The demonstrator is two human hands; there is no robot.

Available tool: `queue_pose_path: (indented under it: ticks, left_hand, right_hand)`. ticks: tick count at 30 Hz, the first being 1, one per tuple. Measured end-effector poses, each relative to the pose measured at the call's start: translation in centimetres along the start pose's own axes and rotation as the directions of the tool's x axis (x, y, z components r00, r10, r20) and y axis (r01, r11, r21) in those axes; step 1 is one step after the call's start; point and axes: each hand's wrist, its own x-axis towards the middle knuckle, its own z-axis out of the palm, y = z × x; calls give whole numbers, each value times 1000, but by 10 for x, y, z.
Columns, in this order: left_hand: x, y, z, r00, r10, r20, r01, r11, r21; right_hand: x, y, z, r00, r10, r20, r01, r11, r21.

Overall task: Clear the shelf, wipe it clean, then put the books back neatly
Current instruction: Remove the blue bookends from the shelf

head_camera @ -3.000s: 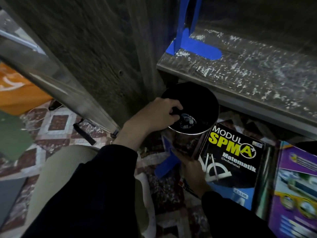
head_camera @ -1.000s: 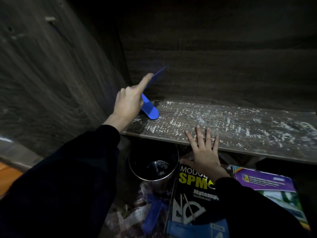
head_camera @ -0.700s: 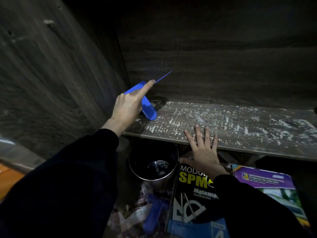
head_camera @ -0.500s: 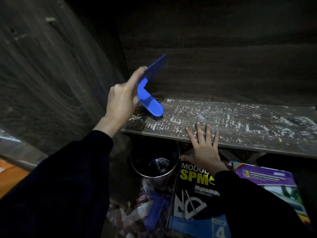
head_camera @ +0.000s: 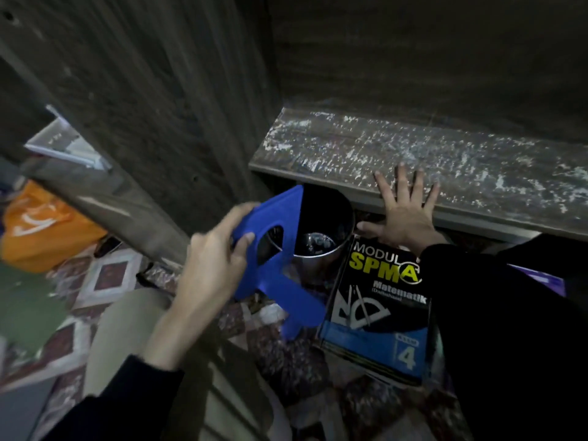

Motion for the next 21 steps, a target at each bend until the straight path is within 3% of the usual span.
queue_pose_path:
  ticks: [7, 13, 21]
  left_hand:
    - [-42, -50, 61, 979, -191, 67, 186, 979, 79]
    - [-45, -89, 122, 847, -462, 262, 432, 887, 163]
    - [-67, -114, 188, 790, -585, 185, 585, 809, 62]
  right_hand:
    - [2, 1, 1, 1000, -8, -12, 8, 1000, -2]
    - [2, 2, 2, 999, -8, -40, 7, 1000, -15]
    - [6, 4, 5, 999, -7, -41, 7, 1000, 2]
